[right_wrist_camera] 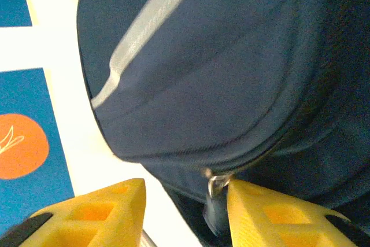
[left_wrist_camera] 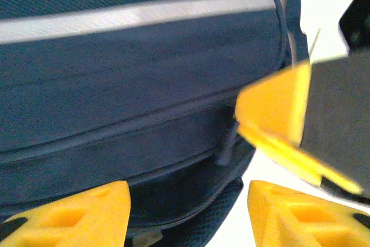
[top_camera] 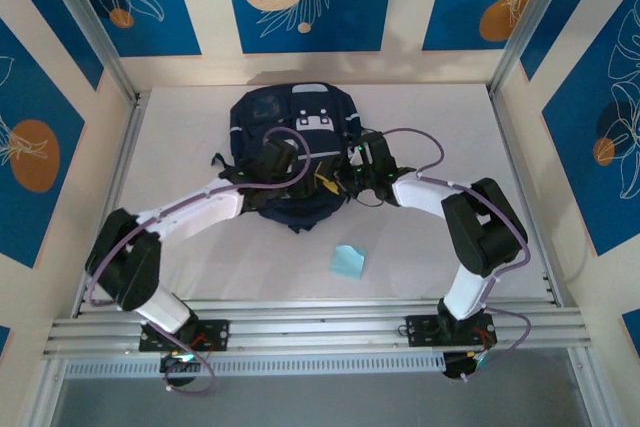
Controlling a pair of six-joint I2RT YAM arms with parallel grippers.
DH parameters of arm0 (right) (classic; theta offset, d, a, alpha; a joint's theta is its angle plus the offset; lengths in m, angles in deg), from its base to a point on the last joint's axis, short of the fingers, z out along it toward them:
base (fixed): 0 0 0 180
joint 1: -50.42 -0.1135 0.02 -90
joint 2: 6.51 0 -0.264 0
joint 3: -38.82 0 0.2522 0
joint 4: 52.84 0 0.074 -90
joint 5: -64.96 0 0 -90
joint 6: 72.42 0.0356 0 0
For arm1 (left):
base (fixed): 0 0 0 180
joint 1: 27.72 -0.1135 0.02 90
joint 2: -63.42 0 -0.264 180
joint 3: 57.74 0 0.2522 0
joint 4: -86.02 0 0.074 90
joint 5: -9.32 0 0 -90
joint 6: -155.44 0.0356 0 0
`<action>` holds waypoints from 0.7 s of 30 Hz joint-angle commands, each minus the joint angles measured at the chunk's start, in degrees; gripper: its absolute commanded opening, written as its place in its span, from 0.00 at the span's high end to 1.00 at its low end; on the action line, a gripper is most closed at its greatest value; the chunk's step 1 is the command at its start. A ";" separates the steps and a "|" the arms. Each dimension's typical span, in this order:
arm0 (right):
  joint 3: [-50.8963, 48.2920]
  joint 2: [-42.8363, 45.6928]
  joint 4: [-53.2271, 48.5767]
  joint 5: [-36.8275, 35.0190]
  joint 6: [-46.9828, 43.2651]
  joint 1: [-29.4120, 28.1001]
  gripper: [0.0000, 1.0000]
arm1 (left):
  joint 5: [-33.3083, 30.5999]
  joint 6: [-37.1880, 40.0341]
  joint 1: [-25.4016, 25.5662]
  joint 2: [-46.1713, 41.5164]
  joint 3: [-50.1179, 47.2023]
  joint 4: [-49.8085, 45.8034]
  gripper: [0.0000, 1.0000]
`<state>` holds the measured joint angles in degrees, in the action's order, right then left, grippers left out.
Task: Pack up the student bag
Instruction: Unzip the student bag at the top-center of the table.
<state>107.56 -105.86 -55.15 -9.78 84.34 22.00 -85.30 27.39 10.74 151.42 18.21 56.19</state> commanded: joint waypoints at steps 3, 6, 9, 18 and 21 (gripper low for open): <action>0.01 0.07 1.24 2.88 1.79 -0.74 0.59 | -6.52 1.19 -2.77 -5.71 -3.26 -2.73 0.44; -0.05 3.50 -2.55 1.19 -1.58 0.74 0.60 | -4.32 2.20 -2.73 -5.53 -3.73 -1.45 0.44; 0.21 7.69 -8.58 -2.44 -6.73 2.58 0.60 | 0.82 4.10 -2.30 -3.11 -3.05 1.19 0.43; 5.39 5.27 -13.83 -5.48 -15.38 9.31 0.59 | 9.34 11.27 -0.54 7.09 0.48 6.81 0.41; 8.01 0.98 -12.99 -4.19 -15.77 9.79 0.58 | 9.11 12.67 -0.53 8.94 1.05 9.33 0.40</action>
<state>113.07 -101.34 -66.72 -14.56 71.40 31.73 -78.74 37.21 9.97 159.31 17.16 60.93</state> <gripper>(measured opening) 0.413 0.599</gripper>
